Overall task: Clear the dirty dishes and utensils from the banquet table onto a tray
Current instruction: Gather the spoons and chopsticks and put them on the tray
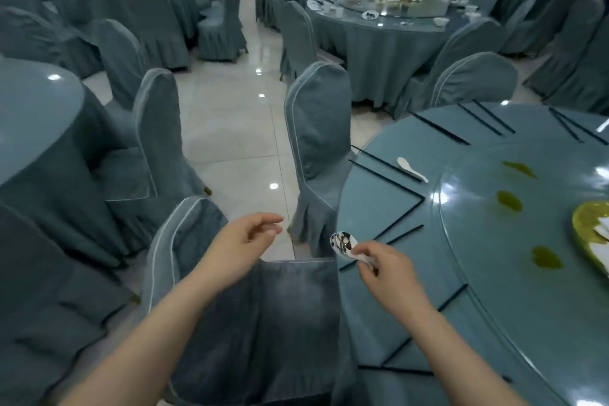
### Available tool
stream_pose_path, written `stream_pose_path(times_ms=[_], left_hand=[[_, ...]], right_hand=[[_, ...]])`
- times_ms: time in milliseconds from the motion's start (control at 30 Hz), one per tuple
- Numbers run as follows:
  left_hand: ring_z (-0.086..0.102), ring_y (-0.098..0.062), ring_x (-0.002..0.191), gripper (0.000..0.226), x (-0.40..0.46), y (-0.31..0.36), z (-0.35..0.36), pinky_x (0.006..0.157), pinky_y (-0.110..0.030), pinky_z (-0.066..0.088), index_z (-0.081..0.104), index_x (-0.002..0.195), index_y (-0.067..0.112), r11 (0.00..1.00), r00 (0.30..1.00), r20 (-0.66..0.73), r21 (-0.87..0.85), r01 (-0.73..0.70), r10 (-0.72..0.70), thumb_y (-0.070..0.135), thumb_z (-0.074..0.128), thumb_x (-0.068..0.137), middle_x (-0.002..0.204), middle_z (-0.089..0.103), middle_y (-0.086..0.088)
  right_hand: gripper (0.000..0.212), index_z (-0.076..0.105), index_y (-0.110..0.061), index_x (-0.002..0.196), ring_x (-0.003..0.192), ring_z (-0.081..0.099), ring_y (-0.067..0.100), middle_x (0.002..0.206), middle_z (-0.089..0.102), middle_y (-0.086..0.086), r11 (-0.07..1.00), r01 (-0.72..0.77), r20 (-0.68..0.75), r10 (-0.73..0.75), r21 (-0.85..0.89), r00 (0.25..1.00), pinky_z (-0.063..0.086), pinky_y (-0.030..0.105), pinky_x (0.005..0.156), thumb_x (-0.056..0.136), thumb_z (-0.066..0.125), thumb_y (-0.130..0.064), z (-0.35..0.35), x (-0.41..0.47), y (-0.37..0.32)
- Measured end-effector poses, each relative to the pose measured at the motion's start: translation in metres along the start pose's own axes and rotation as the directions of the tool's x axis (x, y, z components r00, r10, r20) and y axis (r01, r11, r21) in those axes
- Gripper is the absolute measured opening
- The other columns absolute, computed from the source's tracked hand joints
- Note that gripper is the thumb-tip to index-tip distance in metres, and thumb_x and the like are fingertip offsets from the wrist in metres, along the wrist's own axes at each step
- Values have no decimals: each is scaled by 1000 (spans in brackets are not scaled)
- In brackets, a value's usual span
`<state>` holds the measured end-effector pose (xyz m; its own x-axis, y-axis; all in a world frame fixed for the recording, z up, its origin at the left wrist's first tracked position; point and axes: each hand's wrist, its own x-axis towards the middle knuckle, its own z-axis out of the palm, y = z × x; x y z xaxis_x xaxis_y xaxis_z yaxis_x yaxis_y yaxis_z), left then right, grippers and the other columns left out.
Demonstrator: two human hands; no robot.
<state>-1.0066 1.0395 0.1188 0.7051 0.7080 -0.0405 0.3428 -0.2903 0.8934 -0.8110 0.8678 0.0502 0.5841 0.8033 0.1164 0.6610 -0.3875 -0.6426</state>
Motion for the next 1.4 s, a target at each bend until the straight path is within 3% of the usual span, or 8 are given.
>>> stream_pose_path(times_ms=[233,367,533,633,733,833,1133,1400], left_hand=[[67,-3,95,32,-67,-46,-133,87,-18,49,64,100,35,987,987,-126,-114,-115,101,5,55,92,96,73,12],[66,-1,94,28,-93,-72,-203,85,-16,48,64,105,31,987,981,-149,-88,-137,123,7,55,92,97,73,11],[65,0,95,26,-111,-99,-266,73,-19,53,65,108,30,990,981,-170,-82,-113,98,11,55,93,97,72,15],[65,1,96,26,-105,-110,-292,75,-25,53,64,107,34,992,979,-176,-61,-112,100,14,55,93,98,71,21],[64,0,98,26,-91,-123,-309,72,-19,52,64,107,32,989,977,-188,-85,-121,103,12,55,93,98,72,17],[64,0,98,27,-73,-137,-322,76,-9,49,64,106,31,989,982,-163,-93,-116,99,10,56,93,99,72,13],[66,-2,95,30,52,-169,-380,85,-20,48,63,103,37,986,990,-111,-127,-105,91,10,57,92,97,73,15],[65,0,93,30,212,-138,-404,84,-20,47,62,109,35,973,979,-7,-109,-204,204,12,55,92,98,72,14]], right_hand=[[17,71,-25,96,81,60,2,87,64,-21,999,1,-57,2,39,998,47,19,78,84,66,-14,66,-28,-106],[20,74,-18,101,80,62,3,90,70,-9,996,67,-116,-60,56,991,42,5,74,86,65,-8,107,-49,-161],[24,74,-19,104,81,64,7,89,69,-8,993,106,-154,-96,59,983,48,15,75,86,65,-6,130,-57,-218],[27,73,-20,106,81,62,4,90,67,-10,993,118,-165,-112,24,980,43,5,74,86,64,-4,133,-49,-238],[28,73,-20,106,79,59,-2,90,66,-12,997,78,-181,-74,15,981,38,0,73,86,63,-3,137,-39,-248],[27,73,-21,105,79,58,-6,87,65,-15,1000,17,-175,-19,-13,984,38,-1,72,85,65,-5,145,-25,-249],[32,68,-37,89,84,59,-19,92,66,-25,986,-130,-210,150,109,966,38,-5,70,84,66,-6,191,72,-244],[23,70,-31,98,83,54,-23,90,65,-25,965,-225,-302,257,137,918,37,-5,67,90,61,-11,190,191,-243]])
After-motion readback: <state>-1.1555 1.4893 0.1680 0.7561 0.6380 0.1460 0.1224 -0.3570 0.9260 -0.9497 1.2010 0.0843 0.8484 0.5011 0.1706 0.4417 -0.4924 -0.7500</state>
